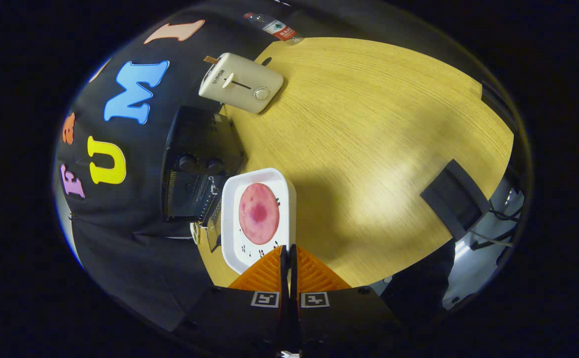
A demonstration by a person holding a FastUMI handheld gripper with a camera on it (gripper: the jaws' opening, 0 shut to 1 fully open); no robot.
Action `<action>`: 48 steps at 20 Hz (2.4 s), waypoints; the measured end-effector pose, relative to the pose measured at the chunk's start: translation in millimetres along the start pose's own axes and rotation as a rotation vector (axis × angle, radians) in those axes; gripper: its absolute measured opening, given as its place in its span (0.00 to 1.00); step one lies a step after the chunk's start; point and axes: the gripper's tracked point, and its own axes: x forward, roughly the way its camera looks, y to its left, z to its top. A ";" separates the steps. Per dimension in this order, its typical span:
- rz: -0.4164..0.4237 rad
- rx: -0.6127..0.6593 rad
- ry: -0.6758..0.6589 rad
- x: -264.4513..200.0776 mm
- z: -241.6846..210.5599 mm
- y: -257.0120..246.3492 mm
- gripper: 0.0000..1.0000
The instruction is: Open the toaster oven, put the food inside, and close the toaster oven door.
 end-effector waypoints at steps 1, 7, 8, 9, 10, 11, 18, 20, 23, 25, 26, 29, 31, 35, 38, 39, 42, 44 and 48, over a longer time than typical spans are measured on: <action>0.019 -0.008 -0.002 -2.7 -8.2 8.9 0.02; 0.094 -0.029 0.027 -12.1 -47.8 59.2 0.02; 0.098 -0.032 0.031 -13.1 -51.3 67.4 0.02; 0.102 -0.035 0.033 -10.9 -50.9 74.8 0.02; 0.107 -0.037 0.033 -8.8 -52.7 81.2 0.02; 0.113 -0.037 0.034 -5.7 -53.0 88.6 0.02; 0.118 -0.053 0.044 45.7 -61.8 131.7 0.02; 0.115 -0.045 0.055 63.5 -64.1 140.5 0.02; 0.111 -0.024 0.066 90.2 -63.4 153.3 0.02; 0.106 0.000 0.063 108.9 -59.9 159.6 0.02; 0.105 0.015 0.055 116.5 -57.5 163.5 0.02; 0.107 0.068 0.027 144.1 -45.8 175.1 0.02; 0.103 0.101 0.014 160.8 -38.4 180.9 0.02; 0.120 0.180 -0.036 190.5 -21.5 198.3 0.02; 0.115 0.219 -0.100 208.3 -7.9 208.7 0.02; 0.120 0.234 -0.115 214.5 -4.1 212.9 0.02; 0.124 0.295 -0.138 233.0 1.7 224.5 0.02; 0.119 0.334 -0.130 245.4 3.5 231.7 0.02; 0.110 0.323 -0.211 256.5 15.4 240.7 0.03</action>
